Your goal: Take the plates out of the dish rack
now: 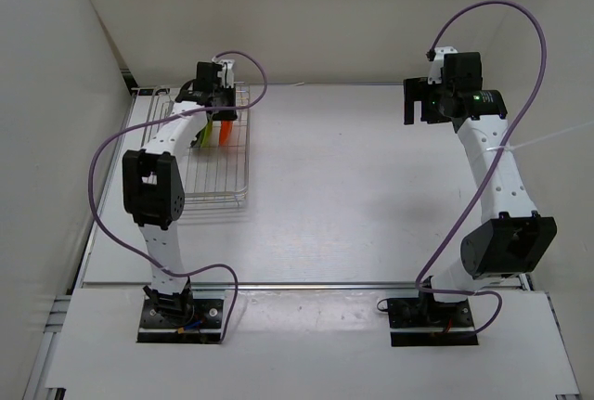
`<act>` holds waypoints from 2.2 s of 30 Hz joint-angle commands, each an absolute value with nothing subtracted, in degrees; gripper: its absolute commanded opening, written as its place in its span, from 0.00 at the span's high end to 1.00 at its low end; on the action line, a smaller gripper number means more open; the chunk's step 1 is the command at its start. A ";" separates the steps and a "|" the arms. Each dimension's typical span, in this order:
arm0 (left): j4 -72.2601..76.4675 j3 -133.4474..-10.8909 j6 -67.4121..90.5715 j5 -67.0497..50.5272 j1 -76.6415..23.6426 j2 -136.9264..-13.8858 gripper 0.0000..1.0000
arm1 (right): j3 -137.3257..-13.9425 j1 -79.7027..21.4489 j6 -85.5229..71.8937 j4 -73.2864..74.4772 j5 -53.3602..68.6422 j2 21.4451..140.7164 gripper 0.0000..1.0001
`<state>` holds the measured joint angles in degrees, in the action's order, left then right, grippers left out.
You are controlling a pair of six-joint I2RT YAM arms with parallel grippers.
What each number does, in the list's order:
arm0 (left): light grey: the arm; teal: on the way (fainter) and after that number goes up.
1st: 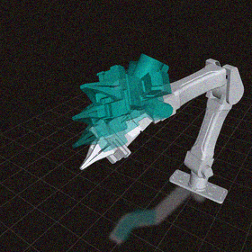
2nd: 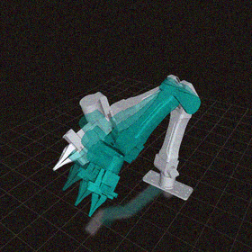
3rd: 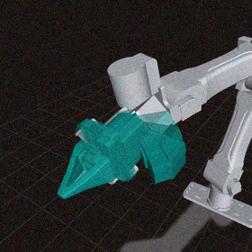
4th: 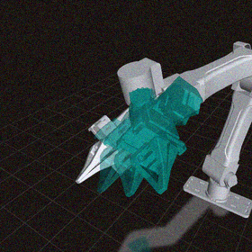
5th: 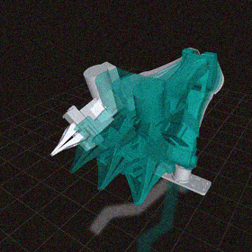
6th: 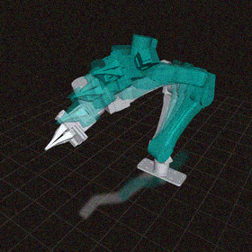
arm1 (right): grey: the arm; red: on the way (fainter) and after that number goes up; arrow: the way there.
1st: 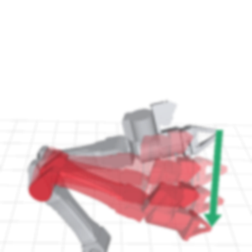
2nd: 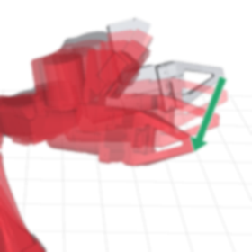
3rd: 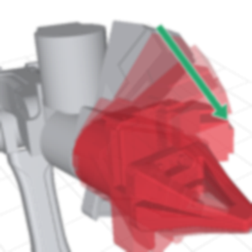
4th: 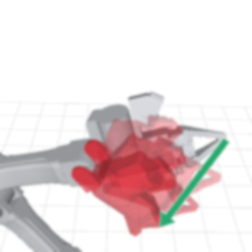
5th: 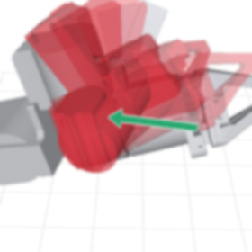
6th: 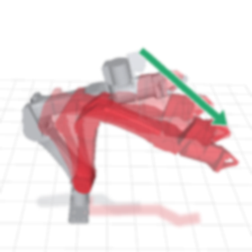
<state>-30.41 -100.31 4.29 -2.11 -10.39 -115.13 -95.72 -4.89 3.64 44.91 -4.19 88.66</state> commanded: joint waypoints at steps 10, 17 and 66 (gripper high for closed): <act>-31.72 -103.89 4.58 -0.97 -10.72 -113.47 0.89 | -94.57 -4.92 4.92 43.24 -5.71 87.54 0.00; -34.71 -106.00 1.15 -0.44 -10.72 -111.19 0.89 | -94.57 -4.92 4.92 43.24 -5.71 87.54 0.00; -26.27 -97.82 -53.09 42.63 -65.30 -99.66 0.89 | -116.02 -2.90 -0.18 54.84 58.62 102.04 0.07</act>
<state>-28.23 -94.26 -51.68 39.35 -64.20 -99.24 -114.63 -3.01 0.12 54.83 52.82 102.91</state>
